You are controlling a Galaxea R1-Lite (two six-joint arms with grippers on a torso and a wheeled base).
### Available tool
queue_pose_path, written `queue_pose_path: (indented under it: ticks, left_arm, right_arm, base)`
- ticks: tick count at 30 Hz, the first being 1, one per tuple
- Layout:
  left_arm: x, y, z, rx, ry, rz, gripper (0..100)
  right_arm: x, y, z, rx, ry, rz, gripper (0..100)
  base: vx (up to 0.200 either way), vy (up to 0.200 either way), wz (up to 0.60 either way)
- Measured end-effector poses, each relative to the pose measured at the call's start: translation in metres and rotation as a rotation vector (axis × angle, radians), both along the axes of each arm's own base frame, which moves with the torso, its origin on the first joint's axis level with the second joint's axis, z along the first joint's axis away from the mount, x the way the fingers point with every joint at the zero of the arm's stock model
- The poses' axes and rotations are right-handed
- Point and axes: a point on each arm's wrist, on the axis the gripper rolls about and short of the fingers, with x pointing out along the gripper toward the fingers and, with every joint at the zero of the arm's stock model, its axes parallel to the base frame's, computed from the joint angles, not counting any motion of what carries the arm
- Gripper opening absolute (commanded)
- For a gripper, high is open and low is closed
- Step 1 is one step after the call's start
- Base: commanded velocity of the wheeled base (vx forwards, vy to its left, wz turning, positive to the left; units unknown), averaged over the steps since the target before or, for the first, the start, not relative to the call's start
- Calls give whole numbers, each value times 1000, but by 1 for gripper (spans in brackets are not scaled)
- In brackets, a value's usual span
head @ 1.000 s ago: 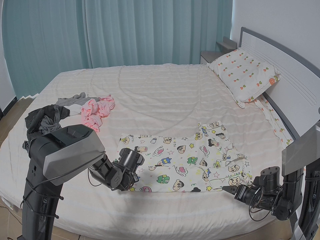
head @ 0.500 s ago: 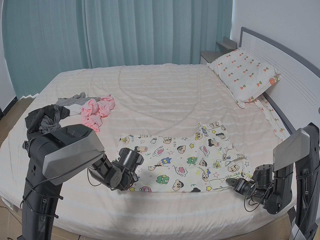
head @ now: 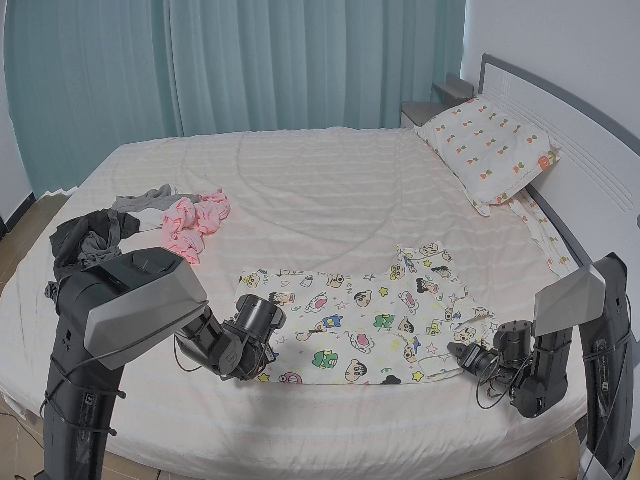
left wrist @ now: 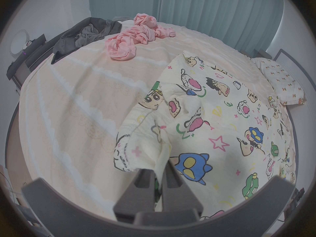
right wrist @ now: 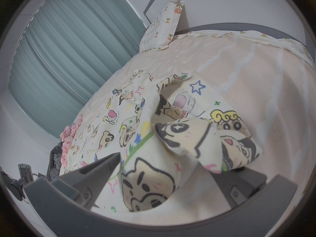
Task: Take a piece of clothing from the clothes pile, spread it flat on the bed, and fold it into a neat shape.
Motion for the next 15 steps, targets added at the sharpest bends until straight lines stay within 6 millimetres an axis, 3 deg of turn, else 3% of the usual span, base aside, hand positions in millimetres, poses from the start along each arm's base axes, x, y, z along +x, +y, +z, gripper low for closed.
queue_pose_path:
  ticks: [8, 15]
  left_arm:
    - [0, 2, 1, 3, 7, 2, 0]
    - [-5, 6, 6, 6, 12, 5, 0]
  right_arm:
    - [4, 0, -2, 7, -15, -6, 0]
    - [-5, -1, 6, 9, -7, 0, 0]
  base:
    - [0, 0, 0]
    - [0, 0, 0]
